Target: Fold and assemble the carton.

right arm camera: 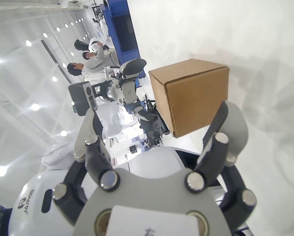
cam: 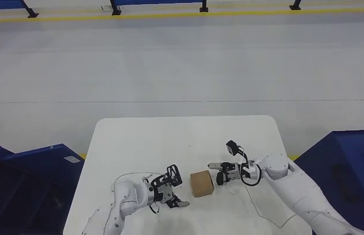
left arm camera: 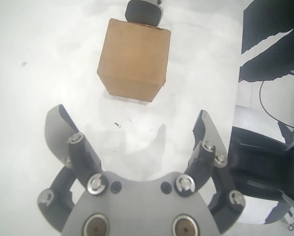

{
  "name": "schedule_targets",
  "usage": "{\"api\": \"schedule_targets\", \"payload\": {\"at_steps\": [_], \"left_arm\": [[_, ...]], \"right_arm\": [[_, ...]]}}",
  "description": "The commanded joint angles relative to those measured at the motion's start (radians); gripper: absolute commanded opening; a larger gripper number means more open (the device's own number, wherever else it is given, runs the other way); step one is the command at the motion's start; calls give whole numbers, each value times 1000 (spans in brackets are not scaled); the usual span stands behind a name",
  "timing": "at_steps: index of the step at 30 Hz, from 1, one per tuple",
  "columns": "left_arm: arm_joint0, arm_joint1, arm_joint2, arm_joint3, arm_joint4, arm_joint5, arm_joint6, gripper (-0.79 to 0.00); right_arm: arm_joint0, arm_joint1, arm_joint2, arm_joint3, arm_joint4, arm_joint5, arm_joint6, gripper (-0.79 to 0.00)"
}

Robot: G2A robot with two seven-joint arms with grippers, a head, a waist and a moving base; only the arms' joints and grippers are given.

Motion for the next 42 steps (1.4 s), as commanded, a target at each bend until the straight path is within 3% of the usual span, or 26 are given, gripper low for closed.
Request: {"api": "schedule_targets", "payload": {"at_steps": [1, 8, 13, 19, 26, 29, 35, 42], "left_arm": [[-19, -2, 29, 56, 66, 14, 115, 0], [-109, -27, 163, 209, 205, 117, 285, 0], [-166, -48, 237, 278, 234, 160, 330, 0], [-206, -58, 260, 339, 198, 149, 375, 0], [-208, -48, 243, 349, 172, 114, 412, -3], [-200, -42, 235, 338, 175, 116, 422, -108], [-183, -31, 226, 310, 192, 115, 438, -409], [-163, -19, 213, 282, 194, 121, 443, -459]], "right_arm": [[13, -14, -16, 37, 35, 14, 5, 0], [51, -58, -66, 116, 80, -13, -1, 0], [66, -82, -94, 145, 80, -31, -3, 0], [81, -99, -104, 172, 78, -45, -3, 0], [90, -106, -92, 199, 77, -54, 2, 0], [90, -107, -86, 201, 70, -54, 4, 0], [90, -106, -73, 195, 54, -49, 4, 0], [83, -103, -53, 187, 41, -43, 3, 0]]}}
